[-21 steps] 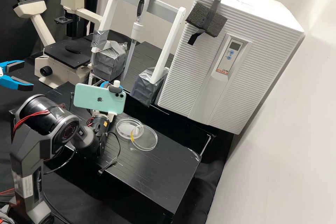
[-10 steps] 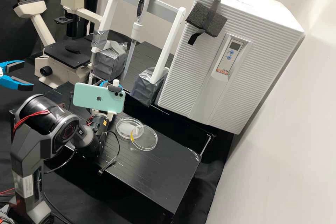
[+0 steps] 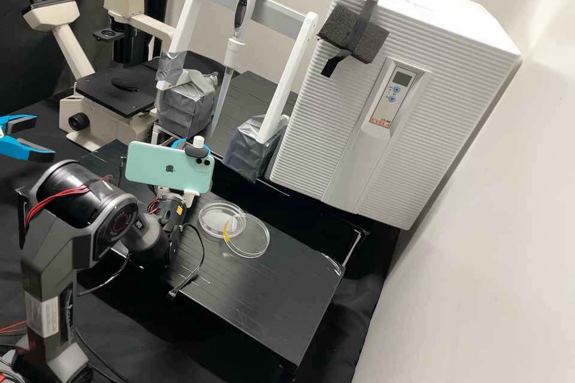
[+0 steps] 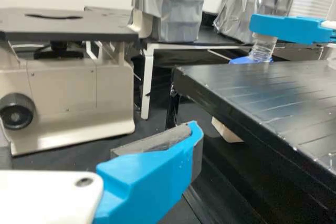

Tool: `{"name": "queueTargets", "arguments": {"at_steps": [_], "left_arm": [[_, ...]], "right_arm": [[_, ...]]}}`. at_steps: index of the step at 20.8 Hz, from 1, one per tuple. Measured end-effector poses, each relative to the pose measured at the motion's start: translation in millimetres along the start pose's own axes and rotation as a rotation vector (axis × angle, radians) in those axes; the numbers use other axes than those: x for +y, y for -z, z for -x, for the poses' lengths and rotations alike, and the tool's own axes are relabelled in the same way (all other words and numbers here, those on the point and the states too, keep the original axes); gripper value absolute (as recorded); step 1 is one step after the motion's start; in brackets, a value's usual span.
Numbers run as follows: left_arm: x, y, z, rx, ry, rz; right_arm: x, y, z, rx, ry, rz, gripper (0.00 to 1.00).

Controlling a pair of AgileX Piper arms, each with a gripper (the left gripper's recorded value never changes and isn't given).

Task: Close the bottle

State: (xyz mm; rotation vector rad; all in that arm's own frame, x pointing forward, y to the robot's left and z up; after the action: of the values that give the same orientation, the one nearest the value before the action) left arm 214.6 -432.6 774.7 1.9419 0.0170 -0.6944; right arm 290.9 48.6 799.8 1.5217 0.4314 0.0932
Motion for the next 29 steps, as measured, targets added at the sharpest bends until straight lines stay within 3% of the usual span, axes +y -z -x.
{"name": "queueTargets", "arguments": {"at_steps": [10, 15, 29], "left_arm": [[-1.0, -0.9, 0.4, -0.009, 0.009, -0.004], [5.3, -4.8, 2.6, -0.016, -0.017, -0.031], [5.5, -4.9, 2.7, -0.016, -0.018, -0.032]], "right_arm": [[-0.5, -4.2, -2.0, -0.019, -0.014, -0.015, 0.00], [-0.6, -4.8, -2.1, -0.023, -0.016, -0.018, 0.00], [0.8, -6.4, -1.8, -0.029, -0.029, -0.032, 0.00]]}}
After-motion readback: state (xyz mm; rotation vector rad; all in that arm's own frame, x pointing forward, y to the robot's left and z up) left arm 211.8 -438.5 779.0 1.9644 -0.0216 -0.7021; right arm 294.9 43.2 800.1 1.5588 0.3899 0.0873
